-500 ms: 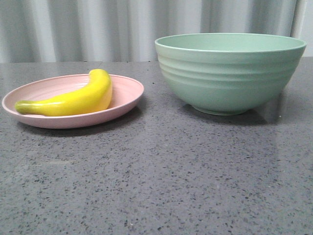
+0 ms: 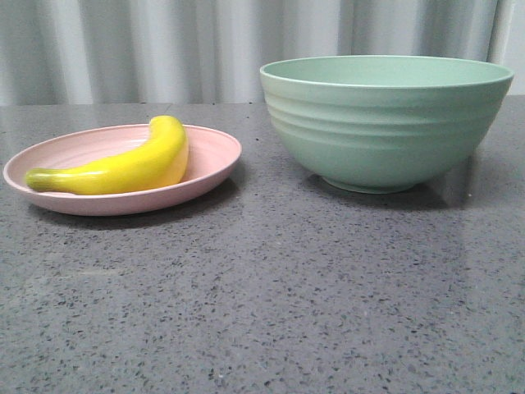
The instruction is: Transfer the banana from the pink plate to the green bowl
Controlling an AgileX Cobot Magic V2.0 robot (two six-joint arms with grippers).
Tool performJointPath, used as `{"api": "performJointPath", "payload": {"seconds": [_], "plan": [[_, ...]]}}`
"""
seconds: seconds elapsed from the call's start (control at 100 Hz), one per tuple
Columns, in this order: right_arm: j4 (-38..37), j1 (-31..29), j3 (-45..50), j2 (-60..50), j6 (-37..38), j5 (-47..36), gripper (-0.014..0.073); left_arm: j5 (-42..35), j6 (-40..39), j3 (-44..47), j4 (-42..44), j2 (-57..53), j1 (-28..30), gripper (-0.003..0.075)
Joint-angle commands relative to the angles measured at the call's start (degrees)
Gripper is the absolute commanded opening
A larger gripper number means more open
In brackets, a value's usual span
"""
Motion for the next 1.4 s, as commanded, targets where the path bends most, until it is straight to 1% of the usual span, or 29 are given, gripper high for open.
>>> {"api": "performJointPath", "payload": {"seconds": [0.0,0.34,0.58,0.77,0.93,1.06,1.23,1.31,1.39], "plan": [[0.00,0.12,1.42,-1.05,-0.70,-1.43,-0.0080,-2.39,-0.45,1.51,-0.51,-1.81,-0.04,-0.0019],[0.00,0.12,1.42,-1.05,-0.70,-1.56,-0.0080,-2.39,-0.45,1.51,-0.51,-1.81,-0.04,-0.0019],[-0.52,0.12,1.42,-1.05,-0.70,-2.09,-0.0080,-7.93,-0.45,1.51,-0.51,-1.81,-0.04,-0.0019],[0.00,0.12,1.42,-1.05,-0.70,-3.44,-0.0080,-8.33,-0.45,1.51,-0.51,-1.81,-0.04,-0.0019],[0.00,0.12,1.42,-1.05,-0.70,-8.12,-0.0080,-8.60,-0.45,1.51,-1.81,-1.81,-0.04,-0.0019],[0.00,0.12,1.42,-1.05,-0.70,-11.66,-0.0080,-10.92,-0.45,1.51,-1.91,-1.81,0.07,-0.0019],[0.00,0.12,1.42,-1.05,-0.70,-13.75,-0.0079,-11.88,-0.45,1.51,-1.91,-1.81,0.07,-0.0019],[1.27,0.12,1.42,-1.05,-0.70,-15.22,-0.0080,-12.96,-0.45,1.51,-1.96,-1.81,0.07,-0.0019],[1.27,0.12,1.42,-1.05,-0.70,-15.26,-0.0080,-13.40,-0.45,1.51,-1.96,-1.81,0.07,-0.0019]]}}
